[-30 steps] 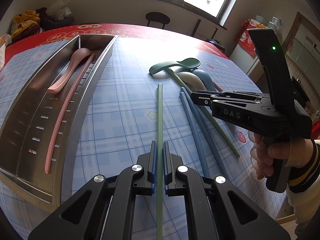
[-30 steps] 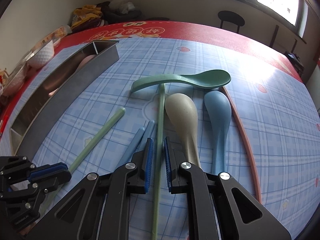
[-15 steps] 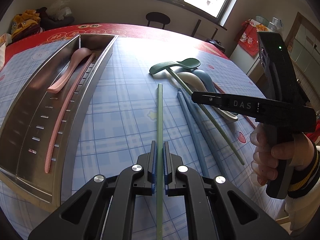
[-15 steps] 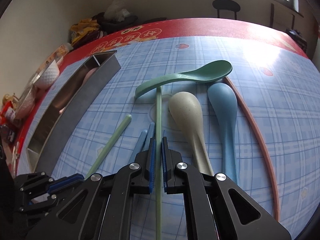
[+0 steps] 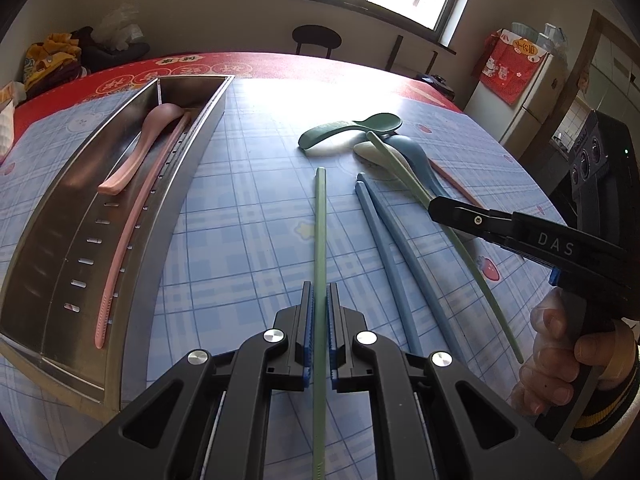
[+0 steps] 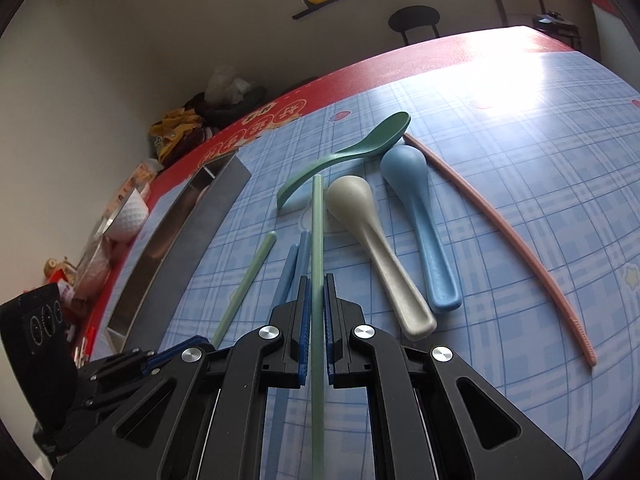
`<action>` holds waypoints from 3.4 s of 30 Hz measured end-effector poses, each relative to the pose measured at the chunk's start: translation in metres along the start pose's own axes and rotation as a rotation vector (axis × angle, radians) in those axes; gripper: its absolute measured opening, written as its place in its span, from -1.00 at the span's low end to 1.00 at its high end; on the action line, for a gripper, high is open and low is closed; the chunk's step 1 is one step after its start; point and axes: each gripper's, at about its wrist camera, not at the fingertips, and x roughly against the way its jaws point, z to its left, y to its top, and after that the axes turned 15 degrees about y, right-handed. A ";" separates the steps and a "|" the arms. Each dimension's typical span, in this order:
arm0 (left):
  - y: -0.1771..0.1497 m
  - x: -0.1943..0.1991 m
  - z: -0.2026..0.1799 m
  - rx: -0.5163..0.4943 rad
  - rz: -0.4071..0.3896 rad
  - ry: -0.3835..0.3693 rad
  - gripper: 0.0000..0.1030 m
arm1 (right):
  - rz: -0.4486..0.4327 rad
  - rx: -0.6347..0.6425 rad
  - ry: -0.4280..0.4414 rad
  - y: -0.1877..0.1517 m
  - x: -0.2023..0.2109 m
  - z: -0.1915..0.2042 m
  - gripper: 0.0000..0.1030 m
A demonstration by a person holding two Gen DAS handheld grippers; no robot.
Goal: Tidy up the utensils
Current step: 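Grasp the second green chopstick with the right tool while the left tool holds its chopstick raised, then carry the green chopstick into the steel tray with the left tool and release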
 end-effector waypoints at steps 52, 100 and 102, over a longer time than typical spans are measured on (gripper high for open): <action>0.045 0.077 0.062 0.094 -0.143 0.003 -0.89 | -0.062 0.002 0.095 -0.002 0.017 -0.003 -0.88; 0.092 -0.036 0.090 0.072 0.142 0.125 -0.89 | -0.056 -0.016 0.096 -0.002 0.014 -0.008 -0.88; 0.092 -0.036 0.090 0.070 0.142 0.127 -0.89 | -0.055 -0.019 0.096 -0.002 0.014 -0.008 -0.88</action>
